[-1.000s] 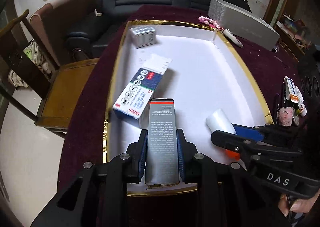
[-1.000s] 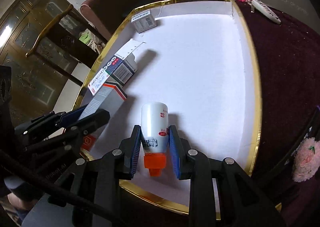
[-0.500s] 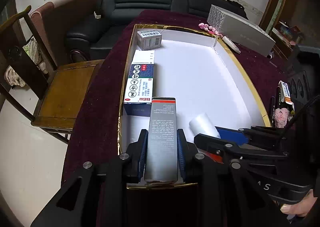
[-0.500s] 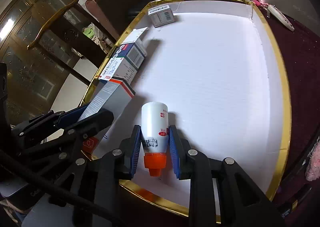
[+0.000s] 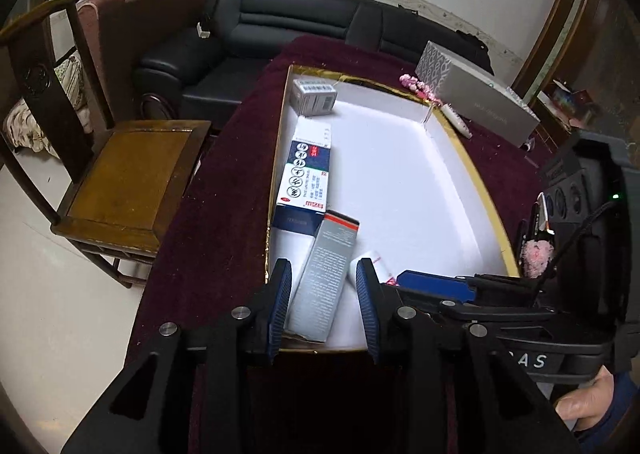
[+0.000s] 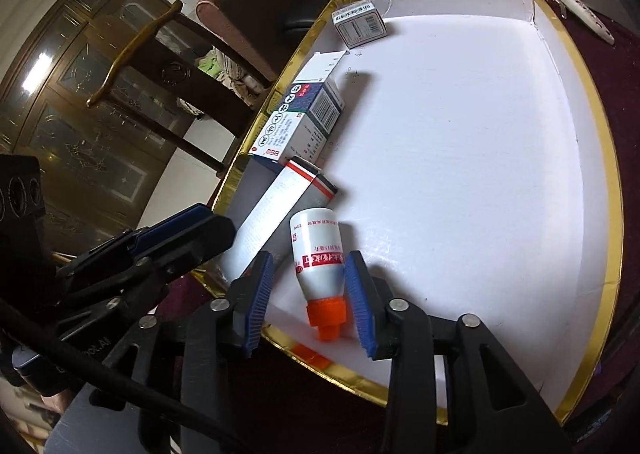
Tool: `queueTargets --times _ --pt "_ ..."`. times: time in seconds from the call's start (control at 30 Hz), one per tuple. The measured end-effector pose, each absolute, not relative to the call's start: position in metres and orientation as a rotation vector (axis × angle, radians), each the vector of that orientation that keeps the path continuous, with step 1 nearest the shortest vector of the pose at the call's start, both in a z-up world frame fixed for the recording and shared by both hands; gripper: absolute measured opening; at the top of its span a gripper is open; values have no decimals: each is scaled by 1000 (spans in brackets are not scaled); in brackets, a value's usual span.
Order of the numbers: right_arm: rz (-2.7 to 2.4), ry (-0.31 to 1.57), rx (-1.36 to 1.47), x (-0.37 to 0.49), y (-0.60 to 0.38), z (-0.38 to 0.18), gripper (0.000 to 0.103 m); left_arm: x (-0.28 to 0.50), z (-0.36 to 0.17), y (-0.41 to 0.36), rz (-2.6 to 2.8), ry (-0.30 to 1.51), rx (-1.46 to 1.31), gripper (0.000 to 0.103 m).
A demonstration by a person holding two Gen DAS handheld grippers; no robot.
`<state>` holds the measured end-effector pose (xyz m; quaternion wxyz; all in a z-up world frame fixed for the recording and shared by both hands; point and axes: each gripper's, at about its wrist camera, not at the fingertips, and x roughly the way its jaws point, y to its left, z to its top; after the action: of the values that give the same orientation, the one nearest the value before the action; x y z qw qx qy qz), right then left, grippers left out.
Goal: Organize objects
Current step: 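Carry the grey box and orange-capped bottle into the tray and open both tools, then grasp the black gold-banded tube with the left tool while the right tool grasps the black tape roll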
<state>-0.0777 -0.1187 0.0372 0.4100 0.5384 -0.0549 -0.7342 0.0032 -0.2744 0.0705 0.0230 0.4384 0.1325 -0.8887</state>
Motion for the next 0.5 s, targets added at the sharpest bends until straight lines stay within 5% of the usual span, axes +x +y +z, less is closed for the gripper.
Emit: queueTargets --times 0.5 --pt "-1967 -199 1243 -70 -26 72 42 9 91 -193 -2895 235 1370 29"
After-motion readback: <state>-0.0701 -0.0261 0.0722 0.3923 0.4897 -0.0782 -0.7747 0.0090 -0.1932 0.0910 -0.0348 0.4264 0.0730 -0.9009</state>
